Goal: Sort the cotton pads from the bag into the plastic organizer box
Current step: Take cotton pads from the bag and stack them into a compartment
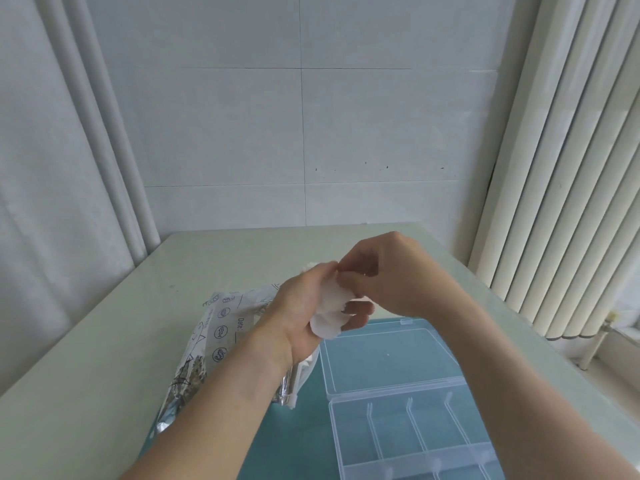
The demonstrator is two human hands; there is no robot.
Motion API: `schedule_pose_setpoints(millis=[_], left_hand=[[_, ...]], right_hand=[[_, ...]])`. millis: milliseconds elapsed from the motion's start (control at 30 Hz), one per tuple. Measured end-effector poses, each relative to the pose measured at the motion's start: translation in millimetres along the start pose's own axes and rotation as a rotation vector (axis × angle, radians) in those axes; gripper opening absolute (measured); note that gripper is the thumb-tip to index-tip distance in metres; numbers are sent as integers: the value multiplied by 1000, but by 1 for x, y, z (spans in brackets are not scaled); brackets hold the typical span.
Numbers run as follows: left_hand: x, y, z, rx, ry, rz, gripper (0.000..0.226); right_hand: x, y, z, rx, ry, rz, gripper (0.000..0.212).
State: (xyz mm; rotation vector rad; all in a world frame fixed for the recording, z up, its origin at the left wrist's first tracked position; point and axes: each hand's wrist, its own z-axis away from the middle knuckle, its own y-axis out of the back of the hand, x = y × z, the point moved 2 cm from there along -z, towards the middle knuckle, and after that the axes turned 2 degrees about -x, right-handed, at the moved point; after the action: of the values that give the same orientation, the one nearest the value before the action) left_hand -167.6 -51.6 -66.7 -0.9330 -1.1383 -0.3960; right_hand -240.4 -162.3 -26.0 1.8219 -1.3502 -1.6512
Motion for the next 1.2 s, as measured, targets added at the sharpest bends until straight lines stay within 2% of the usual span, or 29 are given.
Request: schedule_pose_setpoints(millis=[133, 200, 333, 433, 600, 900, 967, 1033, 1133, 1200], left_hand=[[-1, 5, -1, -42, 87, -18, 13], [0, 3, 1, -101, 108, -53, 7], [1, -2, 5, -199, 73, -142, 13], [4, -7, 9, -262, 52, -187, 15], [3, -4, 8, -218, 35, -210, 13], [-1, -2, 5, -214, 47, -263, 10], [-1, 0, 3, -210, 37, -297, 8], [0, 1, 5, -233, 36, -339, 10], [1, 0, 8, -302, 37, -335, 30], [3, -2, 9, -334, 24, -321, 41]], right_hand=[[-1, 6, 4, -121, 133, 59, 87], [-3, 2, 5, -210, 188, 52, 101], [-10, -4, 8, -281, 192, 111, 82], [-11, -4, 8, -260, 151, 67, 71], [-9, 0, 6, -168, 169, 177, 71], [-7, -1, 5, -199, 177, 186, 75], [-2, 4, 4, -244, 156, 99, 64], [5, 8, 2, -286, 169, 5, 41], [16, 11, -2, -286, 161, -91, 13], [20, 15, -3, -263, 169, -134, 7]])
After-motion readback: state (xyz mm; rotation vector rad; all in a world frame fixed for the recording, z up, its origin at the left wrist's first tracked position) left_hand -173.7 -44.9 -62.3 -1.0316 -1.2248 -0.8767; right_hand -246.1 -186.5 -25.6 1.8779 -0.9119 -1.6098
